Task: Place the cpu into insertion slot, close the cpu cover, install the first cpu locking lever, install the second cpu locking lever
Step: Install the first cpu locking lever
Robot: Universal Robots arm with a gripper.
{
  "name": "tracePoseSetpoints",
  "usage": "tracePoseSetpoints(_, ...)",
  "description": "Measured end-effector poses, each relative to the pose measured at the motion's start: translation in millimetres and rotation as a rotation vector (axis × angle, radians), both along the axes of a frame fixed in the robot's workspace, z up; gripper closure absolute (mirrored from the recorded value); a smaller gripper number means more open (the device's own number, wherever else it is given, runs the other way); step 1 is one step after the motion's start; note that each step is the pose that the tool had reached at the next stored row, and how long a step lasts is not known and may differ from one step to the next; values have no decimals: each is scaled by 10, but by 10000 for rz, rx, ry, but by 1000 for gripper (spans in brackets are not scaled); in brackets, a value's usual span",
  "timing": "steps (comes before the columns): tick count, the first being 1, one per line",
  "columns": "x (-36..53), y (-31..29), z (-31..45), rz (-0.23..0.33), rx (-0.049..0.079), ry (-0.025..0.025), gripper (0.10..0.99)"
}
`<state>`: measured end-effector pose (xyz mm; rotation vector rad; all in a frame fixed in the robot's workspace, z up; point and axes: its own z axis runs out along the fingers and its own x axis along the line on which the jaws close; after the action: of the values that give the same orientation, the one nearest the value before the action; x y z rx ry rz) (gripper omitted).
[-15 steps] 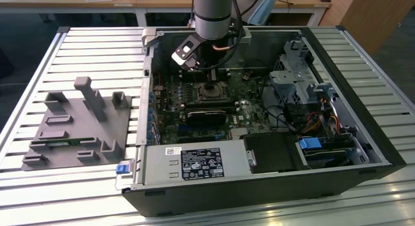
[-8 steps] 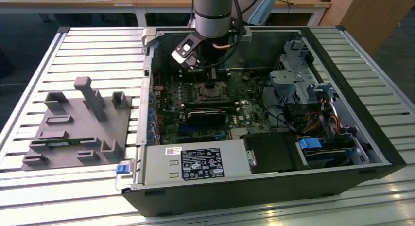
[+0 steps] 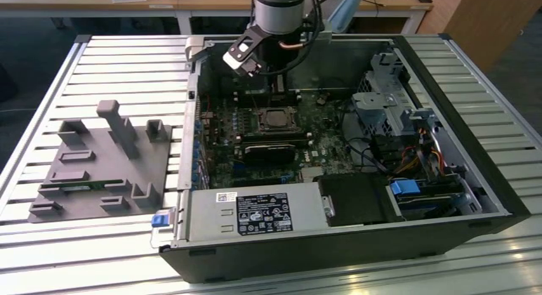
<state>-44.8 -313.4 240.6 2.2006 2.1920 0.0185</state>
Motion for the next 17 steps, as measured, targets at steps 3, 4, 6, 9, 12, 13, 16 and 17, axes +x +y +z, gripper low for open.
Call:
tracePoseSetpoints(3, 0, 0, 130, 0, -1, -1, 980)
tracePoseSetpoints(4, 0, 0, 174, 0, 0, -3, 980)
tracePoseSetpoints(6, 0, 0, 263, 0, -2, -3, 980)
tracePoseSetpoints(9, 0, 0, 342, 0, -1, -5, 980)
tracePoseSetpoints(12, -1, 0, 351, 8, 0, -8, 980)
tracePoseSetpoints(13, -1, 0, 350, 62, 1, -9, 980)
tracePoseSetpoints(16, -2, 0, 351, 544, -1, -8, 980)
tracePoseSetpoints(17, -2, 0, 350, 724, 0, -8, 980)
